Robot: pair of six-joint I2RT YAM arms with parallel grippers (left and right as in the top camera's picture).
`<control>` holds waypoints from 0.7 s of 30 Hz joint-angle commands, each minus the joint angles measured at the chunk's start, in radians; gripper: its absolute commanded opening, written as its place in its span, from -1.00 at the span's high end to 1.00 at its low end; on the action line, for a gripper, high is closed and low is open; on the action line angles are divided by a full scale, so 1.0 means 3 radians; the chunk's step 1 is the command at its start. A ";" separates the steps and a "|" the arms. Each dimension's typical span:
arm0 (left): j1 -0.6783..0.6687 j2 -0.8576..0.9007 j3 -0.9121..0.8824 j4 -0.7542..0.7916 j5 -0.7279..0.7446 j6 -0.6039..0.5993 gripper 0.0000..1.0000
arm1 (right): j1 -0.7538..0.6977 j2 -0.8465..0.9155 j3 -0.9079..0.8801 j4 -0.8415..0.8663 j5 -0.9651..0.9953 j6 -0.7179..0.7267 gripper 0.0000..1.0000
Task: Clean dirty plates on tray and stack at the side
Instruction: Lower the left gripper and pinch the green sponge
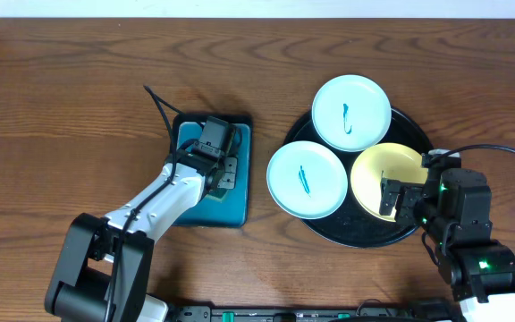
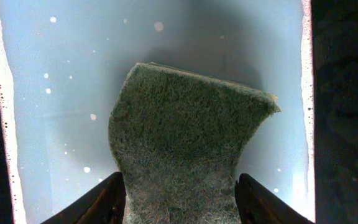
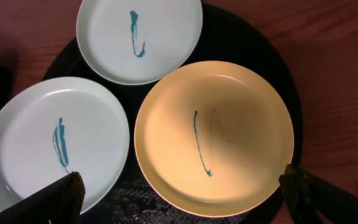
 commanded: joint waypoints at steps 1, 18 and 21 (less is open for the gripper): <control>0.0000 0.0050 0.0011 0.0033 -0.0051 -0.0045 -0.16 | -0.0018 0.0000 0.0062 -0.0005 -0.0015 0.0039 -0.99; 0.0000 0.0122 -0.0179 0.0253 -0.0051 -0.0069 -0.04 | -0.0018 0.0000 0.0062 -0.0001 -0.0014 0.0039 -0.98; 0.0000 0.0219 -0.0179 0.0267 -0.0051 -0.0094 -0.03 | -0.0018 0.0000 0.0062 -0.0001 -0.0014 0.0039 -0.98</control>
